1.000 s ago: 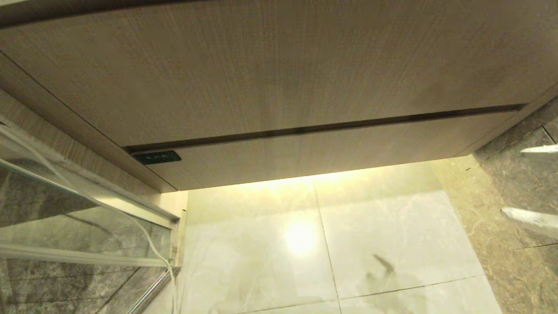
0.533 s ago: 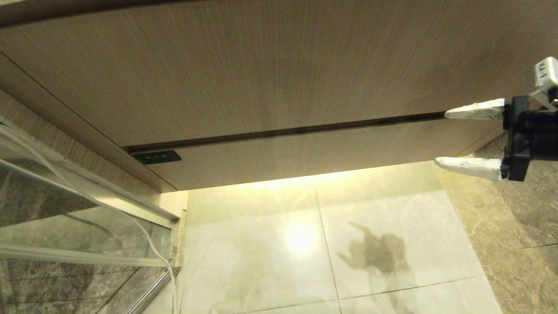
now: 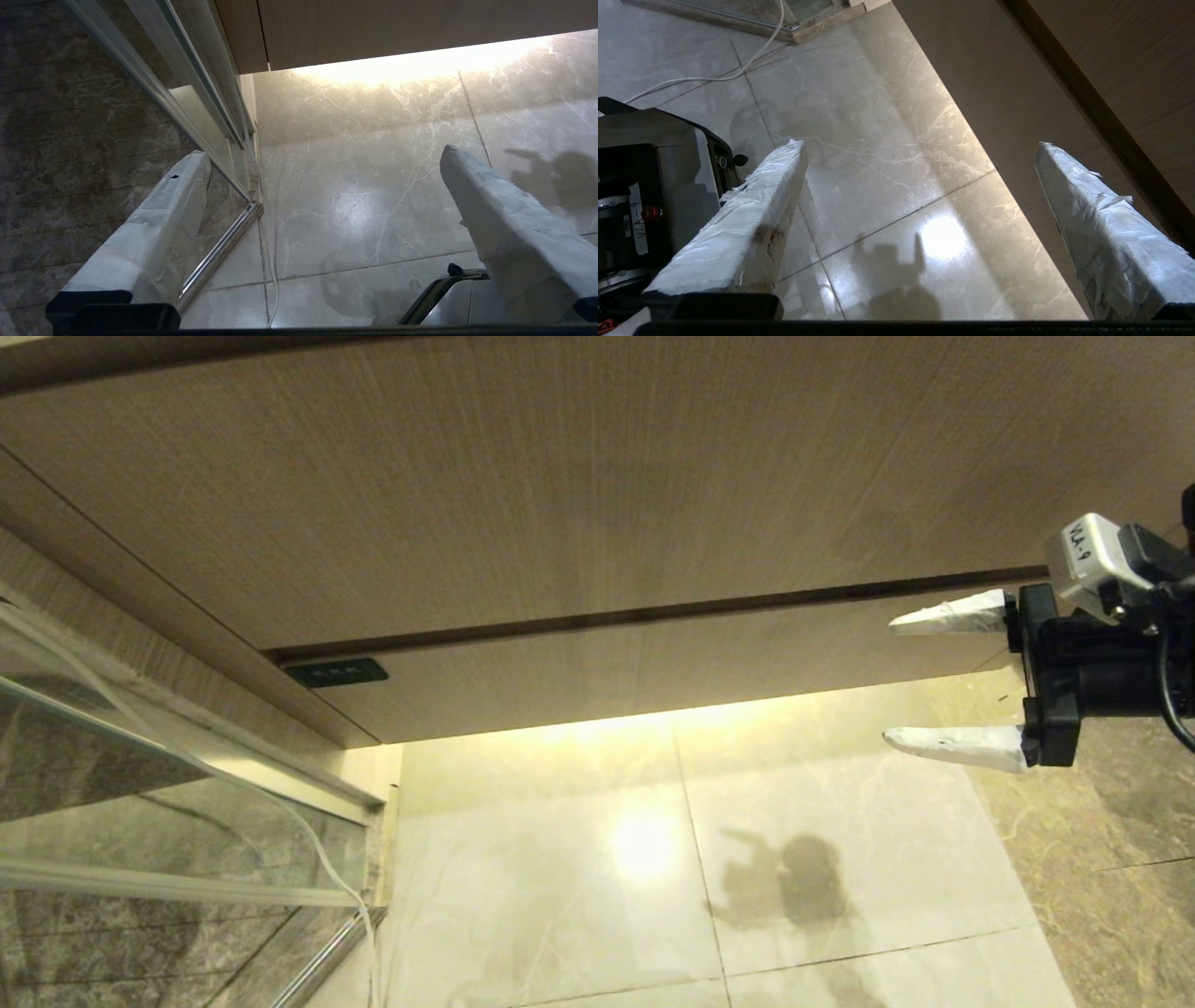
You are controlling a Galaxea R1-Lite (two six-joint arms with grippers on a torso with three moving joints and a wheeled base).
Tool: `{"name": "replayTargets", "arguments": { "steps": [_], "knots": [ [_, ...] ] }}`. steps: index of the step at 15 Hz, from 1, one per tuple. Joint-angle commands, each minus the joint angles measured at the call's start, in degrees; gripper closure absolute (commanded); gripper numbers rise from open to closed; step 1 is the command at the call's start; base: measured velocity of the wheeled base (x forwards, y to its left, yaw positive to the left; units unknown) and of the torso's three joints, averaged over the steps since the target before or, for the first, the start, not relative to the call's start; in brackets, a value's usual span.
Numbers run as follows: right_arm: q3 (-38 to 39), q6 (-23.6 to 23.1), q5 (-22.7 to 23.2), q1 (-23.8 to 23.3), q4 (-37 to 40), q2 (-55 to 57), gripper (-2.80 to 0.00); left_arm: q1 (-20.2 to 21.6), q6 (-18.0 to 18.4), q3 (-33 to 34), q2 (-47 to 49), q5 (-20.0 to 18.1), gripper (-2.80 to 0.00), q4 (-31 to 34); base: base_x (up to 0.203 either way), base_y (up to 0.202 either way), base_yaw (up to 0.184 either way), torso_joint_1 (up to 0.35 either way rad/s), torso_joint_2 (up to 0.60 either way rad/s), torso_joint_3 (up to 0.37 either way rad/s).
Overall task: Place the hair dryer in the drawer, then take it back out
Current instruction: Pull open the drawer
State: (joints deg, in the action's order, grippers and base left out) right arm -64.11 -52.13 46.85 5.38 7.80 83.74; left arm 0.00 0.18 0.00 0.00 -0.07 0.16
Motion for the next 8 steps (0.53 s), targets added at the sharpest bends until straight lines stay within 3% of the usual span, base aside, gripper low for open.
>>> {"name": "replayTargets", "arguments": {
  "steps": [1,2,3,4,5,8],
  "knots": [
    [0.1,-0.3,0.3,0.3,0.0,-0.5,-2.80,0.0,0.0,0.0,0.0,0.0,-2.80,0.0,0.000,0.000,0.000,0.000,0.00,0.000],
    [0.2,-0.6,0.2,0.4,0.0,-0.5,-2.80,0.0,0.0,0.0,0.0,0.0,-2.80,0.0,0.000,0.000,0.000,0.000,0.00,0.000],
    [1.2,-4.0,-0.1,0.6,0.1,-0.6,-2.80,0.0,0.0,0.0,0.0,0.0,-2.80,0.0,0.000,0.000,0.000,0.000,0.00,0.000],
    [2.5,-11.0,-0.4,0.8,0.0,-0.6,-2.80,0.0,0.0,0.0,0.0,0.0,-2.80,0.0,0.000,0.000,0.000,0.000,0.00,0.000],
    [3.7,-14.3,-0.7,0.9,0.0,-0.5,-2.80,0.0,0.0,0.0,0.0,0.0,-2.80,0.0,0.000,0.000,0.000,0.000,0.00,0.000],
    [3.7,-14.4,-0.7,1.0,0.0,-0.5,-2.80,0.0,0.0,0.0,0.0,0.0,-2.80,0.0,0.000,0.000,0.000,0.000,0.00,0.000]
  ]
}}
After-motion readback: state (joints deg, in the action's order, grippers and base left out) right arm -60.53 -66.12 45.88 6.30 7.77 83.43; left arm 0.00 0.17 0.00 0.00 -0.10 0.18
